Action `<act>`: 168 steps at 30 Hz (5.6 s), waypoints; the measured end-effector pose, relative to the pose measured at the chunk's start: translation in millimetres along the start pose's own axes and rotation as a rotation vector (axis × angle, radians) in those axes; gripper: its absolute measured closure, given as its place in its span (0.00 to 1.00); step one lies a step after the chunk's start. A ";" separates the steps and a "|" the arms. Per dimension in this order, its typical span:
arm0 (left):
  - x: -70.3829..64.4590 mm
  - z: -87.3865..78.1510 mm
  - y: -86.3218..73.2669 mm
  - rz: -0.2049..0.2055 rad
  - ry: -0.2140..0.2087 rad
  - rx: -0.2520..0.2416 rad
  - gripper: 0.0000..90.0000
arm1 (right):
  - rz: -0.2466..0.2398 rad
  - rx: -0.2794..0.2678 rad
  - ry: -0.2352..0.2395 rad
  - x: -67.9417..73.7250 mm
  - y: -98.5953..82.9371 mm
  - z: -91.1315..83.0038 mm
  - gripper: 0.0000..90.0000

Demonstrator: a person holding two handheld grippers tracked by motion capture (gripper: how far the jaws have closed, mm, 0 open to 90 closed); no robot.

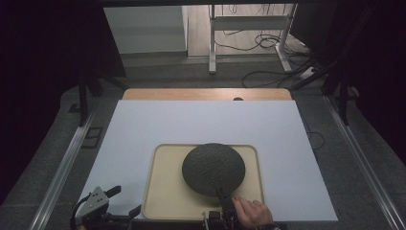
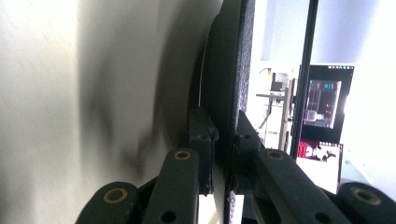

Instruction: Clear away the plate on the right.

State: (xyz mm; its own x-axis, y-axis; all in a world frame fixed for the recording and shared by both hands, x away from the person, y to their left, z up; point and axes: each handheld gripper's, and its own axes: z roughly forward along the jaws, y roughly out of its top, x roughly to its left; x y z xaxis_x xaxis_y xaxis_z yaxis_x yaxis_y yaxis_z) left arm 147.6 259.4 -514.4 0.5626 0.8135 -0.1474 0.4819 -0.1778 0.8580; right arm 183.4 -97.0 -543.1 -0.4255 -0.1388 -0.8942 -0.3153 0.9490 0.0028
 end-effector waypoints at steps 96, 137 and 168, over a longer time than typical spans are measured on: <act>-0.9 0.6 0.2 0.005 0.006 0.005 0.01 | 0.201 -0.040 0.138 -13.2 -23.8 -31.7 0.64; -0.8 1.3 0.4 0.007 0.000 0.011 0.01 | 0.523 -0.035 0.185 -40.2 -55.6 -23.3 0.42; -1.0 1.1 0.4 0.009 -0.003 0.010 0.01 | 0.698 -0.061 0.221 -52.2 -78.4 -27.0 0.37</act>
State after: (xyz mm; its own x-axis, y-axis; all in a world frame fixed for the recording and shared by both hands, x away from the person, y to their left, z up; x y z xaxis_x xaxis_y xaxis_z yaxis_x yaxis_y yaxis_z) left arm 147.9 257.9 -514.4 0.5688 0.8103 -0.1408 0.4832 -0.1907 0.8545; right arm 207.4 -171.8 -484.6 -0.7038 0.4319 -0.5640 0.0479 0.8210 0.5689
